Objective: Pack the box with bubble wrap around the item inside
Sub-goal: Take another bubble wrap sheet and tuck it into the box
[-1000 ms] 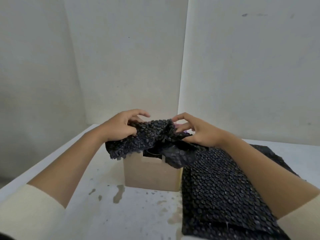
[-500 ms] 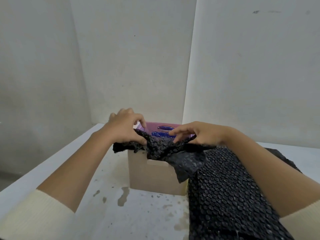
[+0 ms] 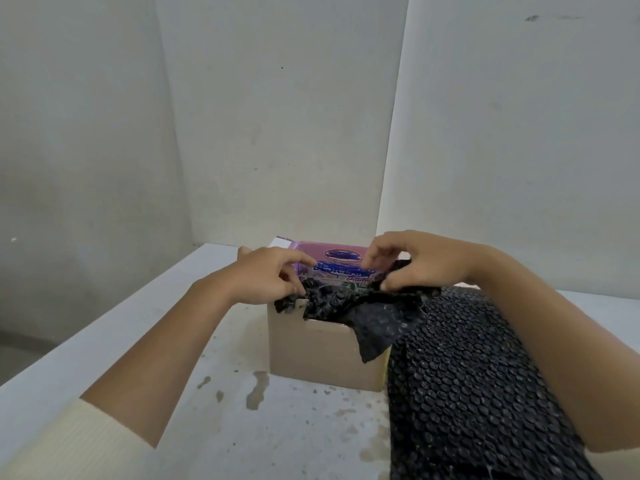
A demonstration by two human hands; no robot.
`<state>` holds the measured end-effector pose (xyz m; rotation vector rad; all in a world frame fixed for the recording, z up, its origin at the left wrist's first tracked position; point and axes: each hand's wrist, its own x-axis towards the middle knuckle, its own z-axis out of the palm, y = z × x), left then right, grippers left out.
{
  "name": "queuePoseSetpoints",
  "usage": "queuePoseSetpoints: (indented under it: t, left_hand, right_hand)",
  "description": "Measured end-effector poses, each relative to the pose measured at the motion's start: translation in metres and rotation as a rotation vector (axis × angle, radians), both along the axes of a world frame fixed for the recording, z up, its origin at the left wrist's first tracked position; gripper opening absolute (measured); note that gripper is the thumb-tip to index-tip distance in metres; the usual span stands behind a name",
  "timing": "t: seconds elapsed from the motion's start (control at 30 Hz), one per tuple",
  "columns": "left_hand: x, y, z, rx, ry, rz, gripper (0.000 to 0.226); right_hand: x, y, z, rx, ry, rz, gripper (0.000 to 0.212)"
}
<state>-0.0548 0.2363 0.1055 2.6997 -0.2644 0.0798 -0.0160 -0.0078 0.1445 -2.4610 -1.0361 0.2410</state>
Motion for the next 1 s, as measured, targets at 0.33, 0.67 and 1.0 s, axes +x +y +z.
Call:
queuePoseSetpoints:
  t: [0.33, 0.67, 1.0]
  left_hand:
    - [0.02, 0.002, 0.0, 0.153, 0.171, 0.087, 0.09]
    - [0.026, 0.009, -0.008, -0.13, 0.279, 0.075, 0.087]
    - [0.025, -0.01, -0.02, -0.164, 0.136, 0.098, 0.065]
  right_hand:
    - [0.009, 0.045, -0.02, -0.469, -0.019, 0.072, 0.046]
    - [-0.016, 0.035, 0.0, -0.231, 0.289, -0.009, 0.044]
    - [-0.006, 0.062, -0.016, -0.417, 0.586, -0.13, 0.062]
